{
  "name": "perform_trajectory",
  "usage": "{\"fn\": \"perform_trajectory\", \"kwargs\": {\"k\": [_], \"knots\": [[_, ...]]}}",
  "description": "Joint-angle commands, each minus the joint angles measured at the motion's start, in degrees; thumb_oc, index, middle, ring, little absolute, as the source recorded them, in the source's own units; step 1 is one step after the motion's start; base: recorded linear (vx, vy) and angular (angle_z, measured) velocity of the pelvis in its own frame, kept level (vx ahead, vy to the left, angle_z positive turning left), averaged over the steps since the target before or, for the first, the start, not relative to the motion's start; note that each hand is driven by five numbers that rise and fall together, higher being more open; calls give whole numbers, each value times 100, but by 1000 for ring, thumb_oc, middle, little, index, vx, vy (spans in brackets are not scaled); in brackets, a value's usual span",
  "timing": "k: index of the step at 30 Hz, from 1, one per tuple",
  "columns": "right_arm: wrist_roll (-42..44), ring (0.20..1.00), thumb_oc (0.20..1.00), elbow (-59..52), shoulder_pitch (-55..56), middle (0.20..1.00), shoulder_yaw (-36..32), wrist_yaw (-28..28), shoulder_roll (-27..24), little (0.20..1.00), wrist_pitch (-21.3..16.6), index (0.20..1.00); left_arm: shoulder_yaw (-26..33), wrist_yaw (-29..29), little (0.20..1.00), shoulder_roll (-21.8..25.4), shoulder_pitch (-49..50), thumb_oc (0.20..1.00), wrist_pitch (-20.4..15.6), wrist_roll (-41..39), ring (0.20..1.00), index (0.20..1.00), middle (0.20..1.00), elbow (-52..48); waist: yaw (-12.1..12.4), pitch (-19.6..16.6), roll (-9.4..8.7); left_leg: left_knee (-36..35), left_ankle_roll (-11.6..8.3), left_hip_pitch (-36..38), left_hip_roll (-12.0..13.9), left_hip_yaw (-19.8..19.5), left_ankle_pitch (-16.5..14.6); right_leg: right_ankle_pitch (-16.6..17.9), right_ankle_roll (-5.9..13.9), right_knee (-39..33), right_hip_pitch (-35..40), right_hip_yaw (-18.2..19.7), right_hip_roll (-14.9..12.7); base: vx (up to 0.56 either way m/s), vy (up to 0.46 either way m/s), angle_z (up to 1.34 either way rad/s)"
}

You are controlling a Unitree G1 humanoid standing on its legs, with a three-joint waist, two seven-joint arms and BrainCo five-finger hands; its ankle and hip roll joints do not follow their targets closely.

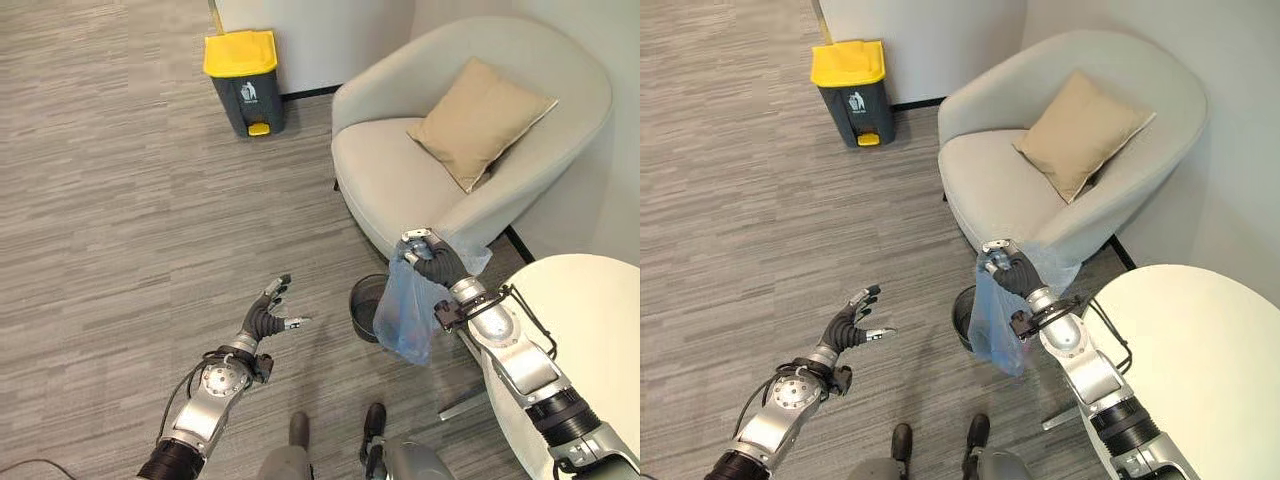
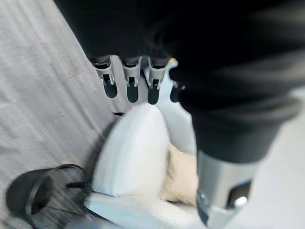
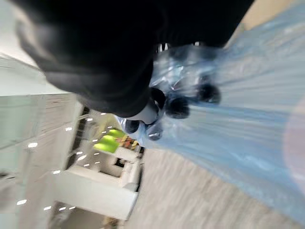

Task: Gather garbage on tea table into small bin, then transfer packed bag to large trash can.

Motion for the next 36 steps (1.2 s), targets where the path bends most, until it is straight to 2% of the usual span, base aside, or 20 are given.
{"fn": "perform_trajectory", "kwargs": {"k": [1, 5, 14, 22, 27, 35, 36], "knots": [[315, 200, 200, -467, -328, 200, 29, 7, 194, 200, -516, 200, -138, -72, 1000, 81, -113, 1000, -379, 213, 1000, 1000, 1000, -139, -125, -573, -294, -115, -231, -131, -96, 106, -310, -696, 523, -320, 524, 519, -1, 39, 62, -18], [375, 200, 200, -571, -564, 200, 290, 36, 379, 200, -498, 200, -435, 37, 1000, -49, -471, 1000, -366, 301, 1000, 1000, 1000, -237, -164, -655, -360, -115, -199, -10, -113, 152, -387, -667, 550, -349, 631, 600, -16, 35, 33, -8], [571, 200, 200, -144, -1683, 200, 1138, -187, 1257, 200, -445, 200, -1024, 535, 1000, -449, -1270, 1000, -194, 714, 1000, 1000, 1000, 228, -76, -716, -468, -115, -129, 123, -149, 169, -465, -605, 564, -419, 754, 695, -46, 16, 18, -8], [1018, 200, 200, -312, -2193, 200, 1490, -257, 1719, 200, -484, 200, -1265, 729, 1000, -623, -1198, 1000, -73, 935, 1000, 1000, 1000, 567, 102, -728, -633, -115, -107, 136, -141, 150, -474, -569, 572, -454, 793, 686, -58, 0, 0, 0], [1246, 200, 200, -435, -2230, 200, 1543, -212, 1831, 200, -487, 200, -1340, 678, 1000, -728, -1050, 1000, 54, 960, 1000, 1000, 1000, 1035, 71, -797, -612, -115, -74, 173, -157, 178, -478, -553, 576, -470, 831, 718, -70, -6, 35, -1], [1960, 200, 200, -447, -2372, 200, 1978, -13, 2371, 200, -545, 200, -1440, 1127, 1000, -984, -1791, 1000, 191, 1204, 1000, 1000, 1000, 1741, -41, -864, -598, -115, -60, 216, -145, 255, -496, -506, 579, -486, 842, 767, -83, -6, 13, -1], [2023, 200, 200, -477, -2412, 200, 2057, 7, 2416, 200, -544, 200, -1404, 1240, 200, -1024, -1952, 200, 160, 1087, 200, 200, 200, 1705, -54, -872, -603, -115, -62, 225, -143, 270, -499, -496, 577, -486, 837, 773, -91, 0, 0, 0]]}}
